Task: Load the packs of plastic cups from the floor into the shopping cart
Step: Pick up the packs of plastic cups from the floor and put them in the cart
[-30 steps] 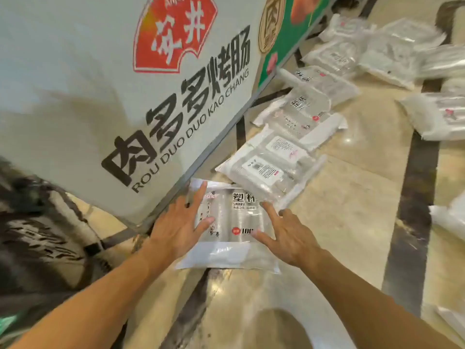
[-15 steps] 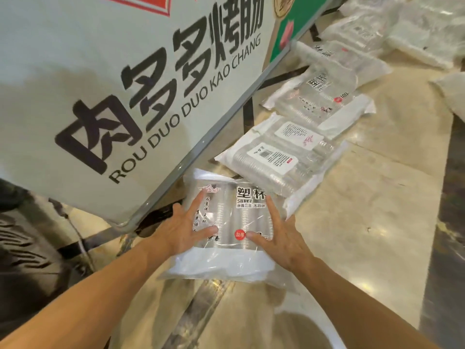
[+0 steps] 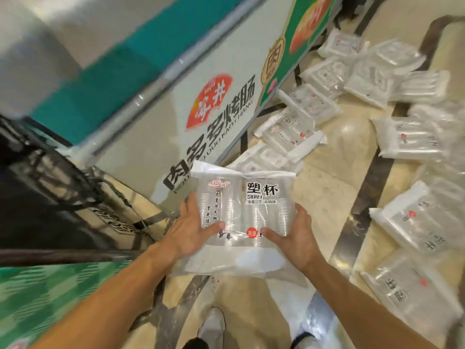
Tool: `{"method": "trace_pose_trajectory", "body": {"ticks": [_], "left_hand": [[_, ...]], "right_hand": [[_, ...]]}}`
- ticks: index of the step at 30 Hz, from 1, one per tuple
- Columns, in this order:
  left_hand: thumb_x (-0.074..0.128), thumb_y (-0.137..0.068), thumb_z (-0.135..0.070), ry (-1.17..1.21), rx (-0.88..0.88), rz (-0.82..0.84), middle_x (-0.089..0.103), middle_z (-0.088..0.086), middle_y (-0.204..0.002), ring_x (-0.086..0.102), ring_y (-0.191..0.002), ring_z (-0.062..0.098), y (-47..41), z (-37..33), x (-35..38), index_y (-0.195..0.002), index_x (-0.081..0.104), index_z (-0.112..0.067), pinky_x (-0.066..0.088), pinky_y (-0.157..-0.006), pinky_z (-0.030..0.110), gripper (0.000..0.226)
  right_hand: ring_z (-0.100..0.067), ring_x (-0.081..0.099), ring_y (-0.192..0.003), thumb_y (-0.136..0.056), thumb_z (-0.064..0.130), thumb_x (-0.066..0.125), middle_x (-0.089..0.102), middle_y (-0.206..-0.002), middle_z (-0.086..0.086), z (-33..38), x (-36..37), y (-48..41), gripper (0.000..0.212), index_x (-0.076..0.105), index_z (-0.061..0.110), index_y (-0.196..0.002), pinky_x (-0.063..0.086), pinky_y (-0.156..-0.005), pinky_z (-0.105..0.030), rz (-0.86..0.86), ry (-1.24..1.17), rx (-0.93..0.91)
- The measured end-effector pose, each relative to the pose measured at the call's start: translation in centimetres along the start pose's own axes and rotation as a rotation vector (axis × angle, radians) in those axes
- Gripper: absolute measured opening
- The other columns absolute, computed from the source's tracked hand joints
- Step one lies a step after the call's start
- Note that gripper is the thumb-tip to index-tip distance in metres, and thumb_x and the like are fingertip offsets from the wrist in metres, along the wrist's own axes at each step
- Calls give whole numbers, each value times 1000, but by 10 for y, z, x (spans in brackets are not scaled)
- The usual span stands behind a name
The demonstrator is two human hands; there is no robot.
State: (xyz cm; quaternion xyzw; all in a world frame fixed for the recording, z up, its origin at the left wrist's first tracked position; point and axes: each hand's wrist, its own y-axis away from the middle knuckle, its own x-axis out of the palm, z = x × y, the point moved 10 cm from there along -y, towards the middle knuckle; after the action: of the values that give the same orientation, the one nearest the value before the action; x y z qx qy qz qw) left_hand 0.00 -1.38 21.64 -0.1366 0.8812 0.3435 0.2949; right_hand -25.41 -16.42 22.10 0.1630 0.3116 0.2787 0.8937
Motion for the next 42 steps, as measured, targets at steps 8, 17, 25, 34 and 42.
{"method": "trace_pose_trajectory", "body": {"ticks": [8, 17, 25, 34, 42], "left_hand": [[76, -76, -81, 190, 129, -168, 38, 1, -162, 40, -150, 24, 181, -174, -191, -168, 4, -29, 35, -125, 45, 128], [87, -84, -55, 352, 32, -534, 45, -4, -146, 50, -134, 15, 404, -186, -329, -155, 25, -27, 42, -116, 40, 99], [87, -86, -52, 530, -318, -968, 36, -10, -156, 41, -145, 16, 690, -41, -345, -166, 15, -30, 36, -114, 34, 110], [85, -91, -42, 808, -746, -1323, 40, -2, -152, 39, -128, 8, 993, 149, -253, -167, 18, -22, 30, -103, 18, 103], [89, -78, -58, 1108, -995, -1424, 55, -9, -133, 64, -120, 20, 1130, 281, -128, -147, 40, -34, 53, -110, 57, 88]], "right_hand": [[3, 63, -101, -76, 39, 95, 64, -115, 18, 237, -153, 149, 94, 25, 39, -139, 46, -73, -10, 25, -76, -109], [-12, 63, -113, -74, 49, 95, 59, -129, 9, 444, -138, 277, 89, 45, 28, -143, 45, -88, -26, 308, 36, -417], [-16, 58, -118, -70, 47, 95, 58, -137, 4, 525, 51, 472, 97, 42, 21, -147, 43, -90, -29, 751, 243, -638], [-25, 55, -134, -51, 85, 83, 52, -153, 3, 501, 319, 760, 130, 33, 24, -155, 47, -110, -46, 1230, 560, -857], [-12, 44, -134, -81, 44, 92, 40, -142, 14, 395, 489, 939, 103, 27, 20, -157, 37, -109, -34, 1552, 729, -872]]}}
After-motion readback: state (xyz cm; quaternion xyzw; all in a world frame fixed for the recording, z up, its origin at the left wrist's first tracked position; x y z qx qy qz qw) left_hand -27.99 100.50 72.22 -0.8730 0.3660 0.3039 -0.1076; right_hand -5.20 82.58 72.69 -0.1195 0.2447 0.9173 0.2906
